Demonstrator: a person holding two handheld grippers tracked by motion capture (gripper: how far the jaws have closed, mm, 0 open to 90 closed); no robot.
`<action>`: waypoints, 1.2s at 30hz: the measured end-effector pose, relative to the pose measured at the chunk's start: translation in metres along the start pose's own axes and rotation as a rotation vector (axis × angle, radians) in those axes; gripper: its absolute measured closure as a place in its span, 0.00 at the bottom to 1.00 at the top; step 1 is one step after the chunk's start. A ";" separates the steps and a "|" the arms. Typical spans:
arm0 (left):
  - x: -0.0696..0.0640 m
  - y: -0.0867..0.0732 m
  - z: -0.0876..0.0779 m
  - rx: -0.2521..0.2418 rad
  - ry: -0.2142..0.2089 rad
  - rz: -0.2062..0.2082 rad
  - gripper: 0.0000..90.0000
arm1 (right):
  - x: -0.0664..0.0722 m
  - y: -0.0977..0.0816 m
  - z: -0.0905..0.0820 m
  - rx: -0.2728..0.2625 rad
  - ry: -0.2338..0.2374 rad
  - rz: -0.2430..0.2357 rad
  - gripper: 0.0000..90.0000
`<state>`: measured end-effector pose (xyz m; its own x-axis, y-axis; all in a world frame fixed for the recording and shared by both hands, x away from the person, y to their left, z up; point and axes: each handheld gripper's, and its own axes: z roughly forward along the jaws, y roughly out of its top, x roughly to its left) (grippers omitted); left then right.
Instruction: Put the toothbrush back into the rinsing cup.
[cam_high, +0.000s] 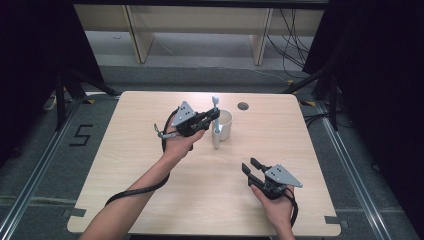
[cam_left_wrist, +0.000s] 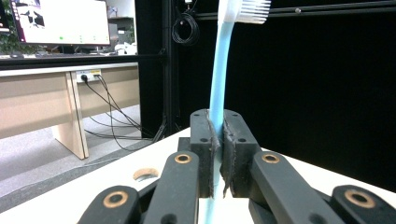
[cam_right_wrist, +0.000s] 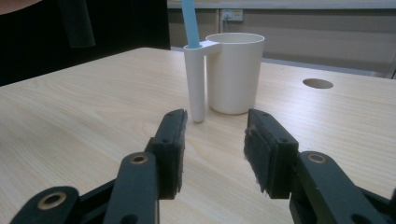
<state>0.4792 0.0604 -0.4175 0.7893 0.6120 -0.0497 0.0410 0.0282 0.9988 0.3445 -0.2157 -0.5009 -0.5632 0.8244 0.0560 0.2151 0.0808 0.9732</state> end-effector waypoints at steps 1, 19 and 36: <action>0.000 -0.001 0.000 0.002 0.001 0.000 0.93 | 0.000 0.000 0.000 -0.004 -0.005 0.000 0.65; 0.000 -0.009 0.005 0.018 0.006 0.007 0.93 | -0.001 0.000 -0.001 0.007 -0.017 -0.015 0.65; 0.000 -0.021 0.005 0.042 0.014 0.006 0.92 | 0.001 -0.002 0.001 0.007 -0.008 0.006 0.65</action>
<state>0.4819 0.0560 -0.4382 0.7813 0.6227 -0.0429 0.0616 -0.0086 0.9981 0.3444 -0.2141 -0.5028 -0.5556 0.8293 0.0603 0.2242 0.0796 0.9713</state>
